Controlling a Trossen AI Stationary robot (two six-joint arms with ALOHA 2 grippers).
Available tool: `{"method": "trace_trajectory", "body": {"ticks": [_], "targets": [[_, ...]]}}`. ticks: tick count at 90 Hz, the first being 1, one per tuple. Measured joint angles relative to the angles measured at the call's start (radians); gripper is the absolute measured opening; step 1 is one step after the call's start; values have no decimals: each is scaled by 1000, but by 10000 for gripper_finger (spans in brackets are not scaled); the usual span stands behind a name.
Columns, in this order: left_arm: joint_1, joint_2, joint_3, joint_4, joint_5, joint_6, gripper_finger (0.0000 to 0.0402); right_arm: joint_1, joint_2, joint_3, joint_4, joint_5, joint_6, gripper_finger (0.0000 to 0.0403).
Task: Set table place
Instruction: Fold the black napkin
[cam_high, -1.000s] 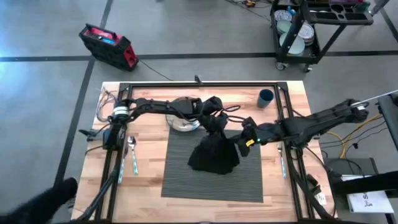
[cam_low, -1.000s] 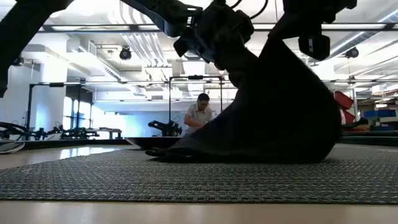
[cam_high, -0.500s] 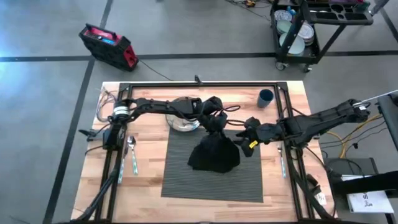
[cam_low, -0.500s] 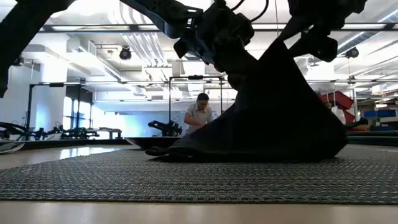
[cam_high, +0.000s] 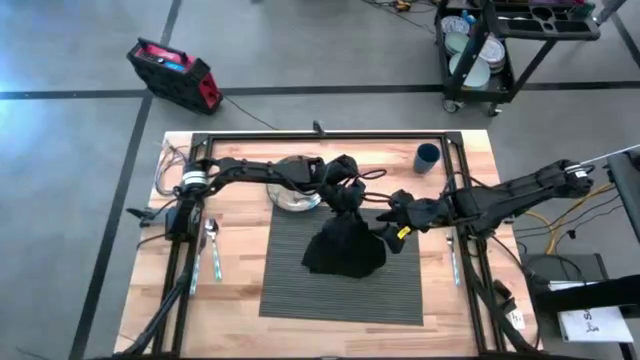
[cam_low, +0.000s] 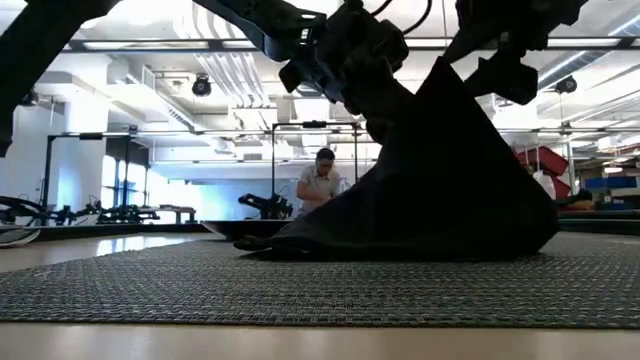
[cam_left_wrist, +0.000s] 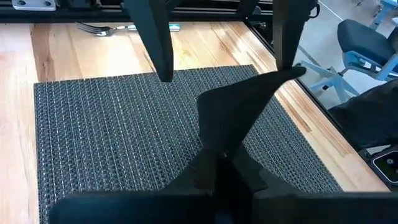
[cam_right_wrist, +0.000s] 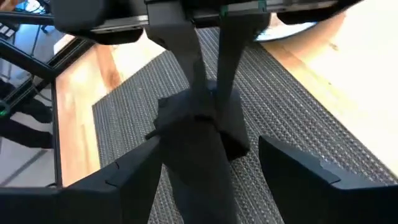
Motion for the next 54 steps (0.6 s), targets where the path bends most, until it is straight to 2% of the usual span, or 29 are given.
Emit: {"method": "trace_trajectory", "body": {"ticks": [54], "targets": [[2, 0, 0, -48, -3, 11, 0, -2, 21, 15, 20, -6, -1, 221]]}}
